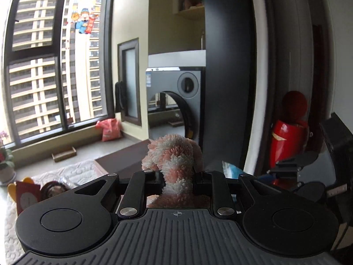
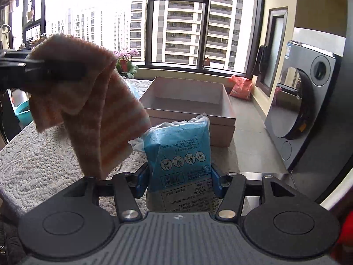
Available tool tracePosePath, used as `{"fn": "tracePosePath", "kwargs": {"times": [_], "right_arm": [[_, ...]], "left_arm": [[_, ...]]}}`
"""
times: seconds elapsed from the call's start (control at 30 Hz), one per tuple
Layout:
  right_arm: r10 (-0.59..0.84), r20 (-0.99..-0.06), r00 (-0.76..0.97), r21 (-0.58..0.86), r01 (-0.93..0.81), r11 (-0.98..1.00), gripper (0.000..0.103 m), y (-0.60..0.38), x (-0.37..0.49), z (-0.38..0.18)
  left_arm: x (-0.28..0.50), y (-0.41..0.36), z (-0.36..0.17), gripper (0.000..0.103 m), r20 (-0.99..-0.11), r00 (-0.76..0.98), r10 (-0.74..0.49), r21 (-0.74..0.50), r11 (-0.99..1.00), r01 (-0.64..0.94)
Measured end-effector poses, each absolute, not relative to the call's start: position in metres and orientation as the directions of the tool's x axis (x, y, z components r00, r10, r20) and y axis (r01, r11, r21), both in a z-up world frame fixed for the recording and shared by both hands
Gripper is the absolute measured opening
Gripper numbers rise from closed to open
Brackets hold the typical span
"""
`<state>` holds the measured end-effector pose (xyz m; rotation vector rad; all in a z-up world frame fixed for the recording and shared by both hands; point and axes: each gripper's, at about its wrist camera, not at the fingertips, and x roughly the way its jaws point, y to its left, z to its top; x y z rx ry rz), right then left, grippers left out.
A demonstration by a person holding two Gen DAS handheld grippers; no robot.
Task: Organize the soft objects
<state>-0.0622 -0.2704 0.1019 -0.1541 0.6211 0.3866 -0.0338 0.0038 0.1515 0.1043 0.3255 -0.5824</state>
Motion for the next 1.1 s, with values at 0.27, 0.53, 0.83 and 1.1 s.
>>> {"fn": "tracePosePath", "kwargs": {"times": [0.27, 0.53, 0.83, 1.1], "right_arm": [[0.312, -0.531, 0.787, -0.008, -0.374, 0.928, 0.056, -0.291, -0.058, 0.096], [0.292, -0.570, 0.768, 0.008, -0.350, 0.937, 0.056, -0.284, -0.022, 0.088], [0.356, -0.535, 0.766, 0.102, -0.360, 0.927, 0.058, -0.244, 0.107, 0.139], [0.196, -0.631, 0.751, -0.038, -0.282, 0.959, 0.077, -0.217, 0.174, 0.106]], "left_arm": [[0.100, -0.046, 0.183, 0.037, -0.267, 0.822, -0.503, -0.100, 0.863, 0.496], [0.157, -0.012, 0.102, 0.035, -0.458, 0.790, -0.407, -0.286, 0.909, 0.303], [0.079, 0.057, 0.085, 0.035, -0.456, 0.851, -0.260, -0.265, 0.953, 0.149], [0.015, 0.119, 0.069, 0.035, -0.459, 0.883, -0.098, -0.177, 0.984, 0.017]]}}
